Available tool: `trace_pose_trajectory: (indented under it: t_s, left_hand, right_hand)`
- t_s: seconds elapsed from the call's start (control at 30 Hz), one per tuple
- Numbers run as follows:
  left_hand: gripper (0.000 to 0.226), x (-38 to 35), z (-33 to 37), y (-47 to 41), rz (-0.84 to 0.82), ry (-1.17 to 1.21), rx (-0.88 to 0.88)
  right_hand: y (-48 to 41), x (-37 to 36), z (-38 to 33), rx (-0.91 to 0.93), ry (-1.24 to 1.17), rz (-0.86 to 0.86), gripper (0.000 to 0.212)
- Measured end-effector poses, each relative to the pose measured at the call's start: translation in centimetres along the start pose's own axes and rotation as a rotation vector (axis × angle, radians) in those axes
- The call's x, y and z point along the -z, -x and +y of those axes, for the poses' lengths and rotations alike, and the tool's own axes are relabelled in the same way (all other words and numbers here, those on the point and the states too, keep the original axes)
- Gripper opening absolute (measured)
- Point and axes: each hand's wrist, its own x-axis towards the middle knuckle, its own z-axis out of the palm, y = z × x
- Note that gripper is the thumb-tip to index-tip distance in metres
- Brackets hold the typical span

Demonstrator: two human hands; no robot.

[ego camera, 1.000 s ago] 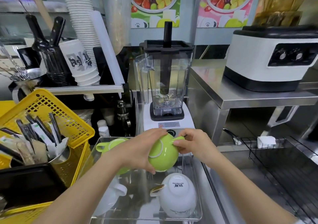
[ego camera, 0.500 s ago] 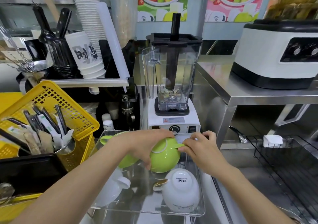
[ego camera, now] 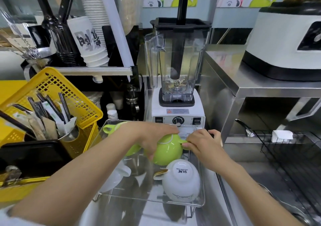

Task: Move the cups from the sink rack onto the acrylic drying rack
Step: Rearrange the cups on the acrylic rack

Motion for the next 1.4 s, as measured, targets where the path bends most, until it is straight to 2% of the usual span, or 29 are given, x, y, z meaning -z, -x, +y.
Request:
trace_pose_trajectory:
  t_s: [0.07,0.13,0.27,0.33,0.4,0.43,0.5,0.57,0.63,0.73,0.8,0.9,1.03,1.13,1.23,1.3,1.4]
  left_hand:
    - [0.118,0.0,0.4,0.0,-0.008,-0.107,0.037]
    - [0.108,0.3,1.1,0.8,0.035,-0.178,0.076]
    - [0.058,1.0,3.6,3.4,0.331,0.13,-0.061]
    - [0.049,0.5,5.3,4.5,0.329,0.201,-0.134]
    - [0.053,-0.5,6.6,4.8,0.244,0.149,-0.19]
    - [0.056,-1.1,6.9,4.7,0.195,0.116,-0.202]
    - [0.065,-2.1,7.0,4.5,0.121,0.057,-0.203]
    - [0.072,-2.8,6.7,4.5,0.102,0.025,-0.208]
    - [0.077,-3.4,6.6,4.5,0.121,-0.005,-0.217]
    - [0.078,-4.0,6.7,4.6,0.21,-0.053,-0.218]
    - [0.085,-4.1,6.9,4.8,0.26,-0.08,-0.186]
    - [0.083,-4.3,7.1,4.9,0.37,-0.09,-0.126]
    - [0.074,-4.7,7.0,5.2,0.535,0.05,-0.035]
    - [0.073,-4.7,7.3,5.4,0.615,0.175,0.016]
    - [0.081,-4.9,7.3,5.5,0.652,0.237,0.033]
    - [0.087,-4.7,6.8,5.8,0.559,0.26,-0.012]
    - [0.101,-3.4,5.5,7.0,0.305,0.26,-0.103]
  right_hand:
    - [0.1,0.0,0.1,-0.017,-0.049,-0.025,0.028]
    - [0.3,0.1,0.1,-0.038,-0.106,-0.008,0.023]
    - [0.8,0.4,-0.1,-0.05,-0.194,0.083,0.025]
    - [1.0,0.6,-0.2,-0.038,-0.243,0.093,0.025]
    - [1.4,1.0,-0.6,-0.075,-0.359,0.06,0.033]
    - [1.6,1.2,-0.6,-0.083,-0.426,0.065,0.028]
    - [1.9,1.4,-0.2,-0.105,-0.517,0.043,0.005]
    - [2.4,1.7,-0.1,-0.104,-0.626,0.009,0.016]
    - [3.2,2.2,0.2,-0.07,-0.682,-0.022,0.016]
    - [4.3,2.9,0.5,-0.024,-0.7,-0.176,0.045]
    - [4.8,3.4,0.4,-0.032,-0.602,-0.313,0.059]
    - [5.4,4.6,-0.6,-0.067,-0.492,-0.447,0.06]
    - [6.0,5.6,-2.3,-0.025,-0.453,-0.445,0.09]
    - [5.8,5.6,-3.3,0.051,-0.43,-0.338,0.091]
    - [5.1,5.3,-3.5,0.106,-0.379,-0.218,0.086]
    - [4.8,5.4,-3.2,0.063,-0.435,-0.218,0.085]
    - [4.5,5.8,-2.2,-0.019,-0.565,-0.301,0.086]
